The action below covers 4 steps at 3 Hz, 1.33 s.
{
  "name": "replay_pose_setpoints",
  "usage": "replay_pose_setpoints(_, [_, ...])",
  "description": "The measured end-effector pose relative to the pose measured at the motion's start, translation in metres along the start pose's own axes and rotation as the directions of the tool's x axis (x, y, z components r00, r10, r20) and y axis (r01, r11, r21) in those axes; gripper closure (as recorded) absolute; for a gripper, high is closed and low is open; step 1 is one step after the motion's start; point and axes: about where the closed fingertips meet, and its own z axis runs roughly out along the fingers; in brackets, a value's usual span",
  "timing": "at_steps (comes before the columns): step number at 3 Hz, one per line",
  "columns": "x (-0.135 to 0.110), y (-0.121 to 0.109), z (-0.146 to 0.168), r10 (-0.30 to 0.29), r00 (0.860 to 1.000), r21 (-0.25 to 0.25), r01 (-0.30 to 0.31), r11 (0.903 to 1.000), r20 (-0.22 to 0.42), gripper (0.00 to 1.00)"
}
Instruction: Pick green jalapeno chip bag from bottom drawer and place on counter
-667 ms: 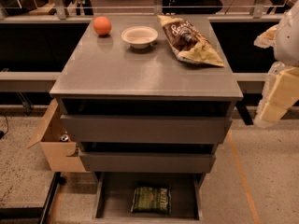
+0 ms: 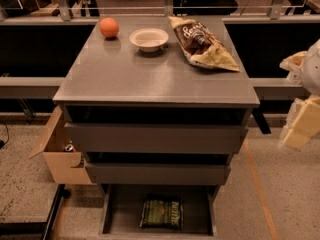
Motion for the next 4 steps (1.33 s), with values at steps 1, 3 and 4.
replay_pose_setpoints(1, [0.022,0.015,0.036,0.012,0.999,-0.028,-0.011,0.9996,0.037,0.00])
replay_pose_setpoints(3, [0.047,0.033,0.079,0.032,0.996,-0.067,-0.026,0.9974,0.087,0.00])
replay_pose_setpoints(4, [0.045,0.039,0.090,0.042,0.993,-0.085,-0.032,0.9958,0.114,0.00])
